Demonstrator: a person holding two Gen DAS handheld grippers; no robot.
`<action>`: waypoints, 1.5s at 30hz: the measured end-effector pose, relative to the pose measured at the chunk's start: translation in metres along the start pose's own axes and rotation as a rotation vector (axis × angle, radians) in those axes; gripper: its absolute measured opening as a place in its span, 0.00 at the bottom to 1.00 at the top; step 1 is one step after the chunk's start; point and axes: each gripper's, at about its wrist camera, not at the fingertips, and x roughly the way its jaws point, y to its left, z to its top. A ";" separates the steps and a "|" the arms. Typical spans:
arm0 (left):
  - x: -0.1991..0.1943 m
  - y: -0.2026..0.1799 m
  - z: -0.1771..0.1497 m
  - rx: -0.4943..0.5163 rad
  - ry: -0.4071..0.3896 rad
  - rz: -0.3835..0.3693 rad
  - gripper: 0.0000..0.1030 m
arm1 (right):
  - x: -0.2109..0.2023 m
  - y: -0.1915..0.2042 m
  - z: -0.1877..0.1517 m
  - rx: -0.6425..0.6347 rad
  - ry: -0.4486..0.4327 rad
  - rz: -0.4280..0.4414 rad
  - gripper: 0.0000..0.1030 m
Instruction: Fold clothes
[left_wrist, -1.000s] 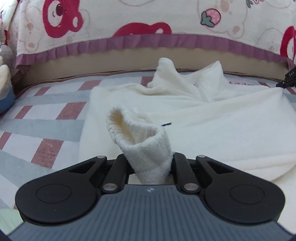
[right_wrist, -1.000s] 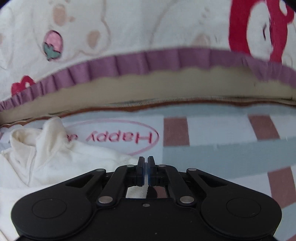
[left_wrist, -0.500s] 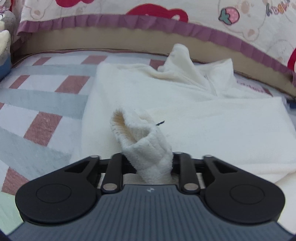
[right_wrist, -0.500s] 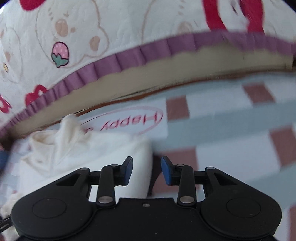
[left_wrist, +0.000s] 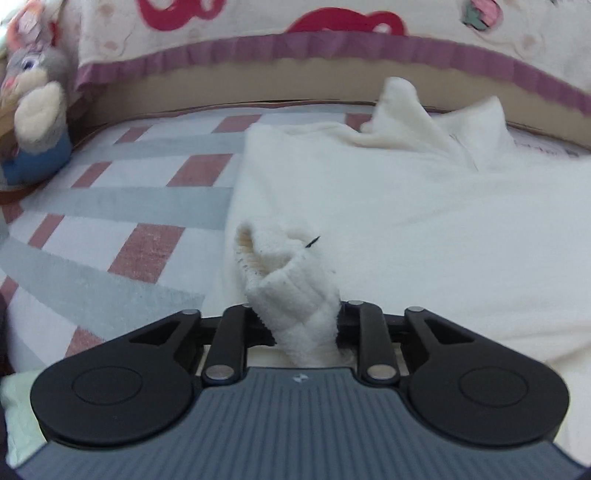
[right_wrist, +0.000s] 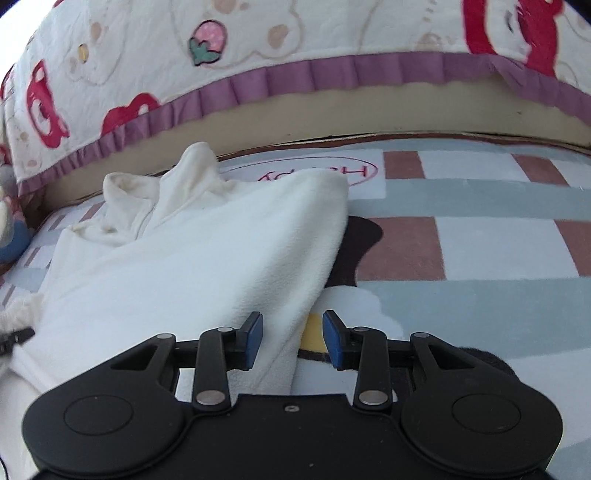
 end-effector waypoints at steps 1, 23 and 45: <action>-0.001 0.000 0.001 0.004 -0.004 -0.002 0.24 | -0.004 -0.002 0.000 0.019 -0.002 0.003 0.40; -0.019 0.024 0.014 -0.045 -0.003 -0.046 0.52 | -0.064 0.042 -0.051 -0.133 0.051 -0.203 0.09; -0.085 0.115 -0.020 -0.069 0.113 -0.003 0.56 | -0.057 -0.033 -0.055 0.426 0.187 -0.097 0.28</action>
